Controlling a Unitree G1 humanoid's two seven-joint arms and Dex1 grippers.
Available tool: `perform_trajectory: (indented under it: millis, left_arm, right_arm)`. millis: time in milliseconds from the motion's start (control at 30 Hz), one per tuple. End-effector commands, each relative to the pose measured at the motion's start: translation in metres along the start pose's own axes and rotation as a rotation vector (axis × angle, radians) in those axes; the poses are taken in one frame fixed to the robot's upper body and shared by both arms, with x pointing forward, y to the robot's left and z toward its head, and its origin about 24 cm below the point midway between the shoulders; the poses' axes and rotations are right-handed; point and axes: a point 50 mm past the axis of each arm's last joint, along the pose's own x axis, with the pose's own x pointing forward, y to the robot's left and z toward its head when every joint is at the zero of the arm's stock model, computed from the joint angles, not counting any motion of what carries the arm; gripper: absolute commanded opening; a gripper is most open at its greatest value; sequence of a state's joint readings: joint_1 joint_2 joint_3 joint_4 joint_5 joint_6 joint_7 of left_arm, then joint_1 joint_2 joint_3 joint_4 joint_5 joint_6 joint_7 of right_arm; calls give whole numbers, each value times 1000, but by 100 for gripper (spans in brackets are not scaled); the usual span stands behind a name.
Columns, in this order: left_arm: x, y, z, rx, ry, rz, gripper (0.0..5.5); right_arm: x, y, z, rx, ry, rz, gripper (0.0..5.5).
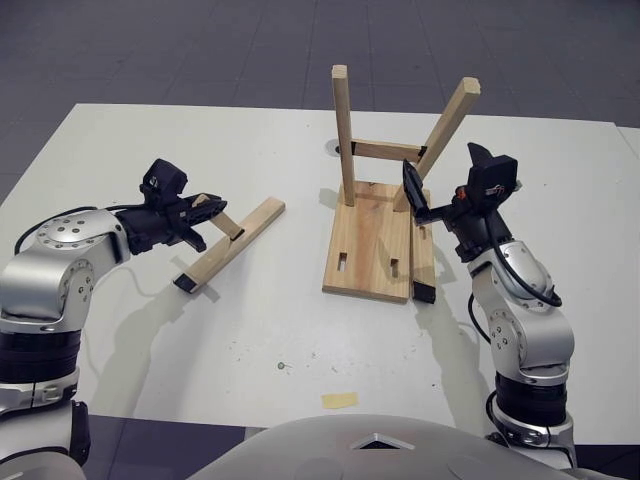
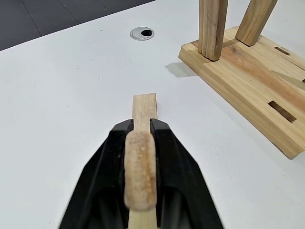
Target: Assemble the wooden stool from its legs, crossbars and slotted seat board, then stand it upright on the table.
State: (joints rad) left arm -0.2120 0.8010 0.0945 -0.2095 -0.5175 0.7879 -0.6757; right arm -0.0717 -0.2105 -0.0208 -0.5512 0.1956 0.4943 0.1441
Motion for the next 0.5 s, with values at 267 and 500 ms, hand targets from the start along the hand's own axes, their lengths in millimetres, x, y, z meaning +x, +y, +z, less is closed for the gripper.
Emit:
perform_trajectory:
  millis: [267,500]
  left_arm:
    - [13,-2,-3,-81,14,7,95]
    - [8,4,63,-202,-321,70,207]
  right_arm:
    - [1,-1,-1,-10,5,-29,540]
    - [5,-2,-1,-15,-4,-30,540]
